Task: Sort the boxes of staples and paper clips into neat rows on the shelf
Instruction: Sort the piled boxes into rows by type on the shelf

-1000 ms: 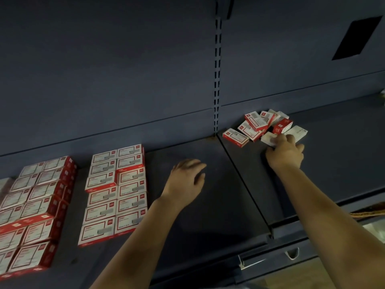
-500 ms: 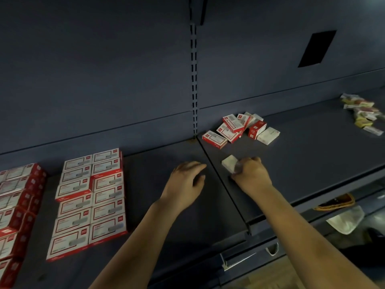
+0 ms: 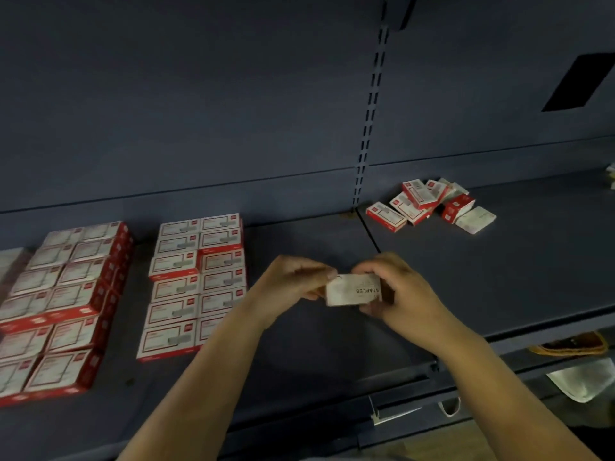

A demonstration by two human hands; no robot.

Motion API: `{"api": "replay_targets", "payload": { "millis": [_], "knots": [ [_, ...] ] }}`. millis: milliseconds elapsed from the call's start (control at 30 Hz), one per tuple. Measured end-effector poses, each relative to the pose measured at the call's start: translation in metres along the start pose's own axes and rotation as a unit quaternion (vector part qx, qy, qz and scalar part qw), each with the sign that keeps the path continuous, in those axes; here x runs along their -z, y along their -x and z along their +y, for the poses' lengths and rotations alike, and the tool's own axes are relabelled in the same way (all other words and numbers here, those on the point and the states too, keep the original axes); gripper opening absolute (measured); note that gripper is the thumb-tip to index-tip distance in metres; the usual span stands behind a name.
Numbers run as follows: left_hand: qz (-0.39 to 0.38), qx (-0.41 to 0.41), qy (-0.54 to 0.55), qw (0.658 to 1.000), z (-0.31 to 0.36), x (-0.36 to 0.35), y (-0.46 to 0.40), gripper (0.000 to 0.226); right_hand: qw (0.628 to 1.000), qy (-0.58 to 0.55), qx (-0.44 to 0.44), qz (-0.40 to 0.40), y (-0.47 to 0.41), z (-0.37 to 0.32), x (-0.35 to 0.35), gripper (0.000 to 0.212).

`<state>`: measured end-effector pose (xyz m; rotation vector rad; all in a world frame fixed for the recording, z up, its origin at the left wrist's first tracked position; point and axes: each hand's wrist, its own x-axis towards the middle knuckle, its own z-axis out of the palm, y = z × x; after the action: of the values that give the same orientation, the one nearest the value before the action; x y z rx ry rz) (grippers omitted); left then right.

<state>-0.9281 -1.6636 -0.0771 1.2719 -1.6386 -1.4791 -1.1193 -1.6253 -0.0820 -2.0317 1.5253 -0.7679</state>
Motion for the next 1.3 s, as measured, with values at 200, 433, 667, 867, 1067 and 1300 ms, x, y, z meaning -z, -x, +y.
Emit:
{"api": "replay_targets", "payload": {
  "millis": [200, 433, 667, 867, 1067, 1300],
  "knots": [
    [0.028, 0.035, 0.116, 0.992, -0.008, 0.039, 0.034, 0.028, 0.981, -0.154, -0.009, 0.12, -0.008, -0.035, -0.029, 0.055],
    [0.04, 0.042, 0.231, 0.971, -0.03, 0.075, 0.089, 0.033, 0.935, -0.301, -0.011, 0.185, -0.012, -0.101, -0.082, 0.031],
    [0.133, 0.026, 0.338, 0.931, -0.056, 0.125, 0.138, 0.041, 0.972, -0.205, 0.069, 0.089, -0.001, -0.157, -0.151, 0.04],
    [0.126, 0.003, 0.317, 0.94, -0.064, 0.173, 0.175, 0.049, 0.982, -0.062, 0.137, 0.115, -0.013, -0.2, -0.194, 0.053],
    [0.155, -0.043, 0.258, 0.953, -0.072, 0.233, 0.208, 0.033, 0.969, 0.019, 0.19, 0.158, -0.034, -0.251, -0.231, 0.053],
    [0.189, -0.067, 0.114, 0.973, -0.094, 0.315, 0.252, 0.028, 0.979, 0.009, 0.177, 0.101, -0.059, -0.298, -0.277, 0.05]
  ]
}}
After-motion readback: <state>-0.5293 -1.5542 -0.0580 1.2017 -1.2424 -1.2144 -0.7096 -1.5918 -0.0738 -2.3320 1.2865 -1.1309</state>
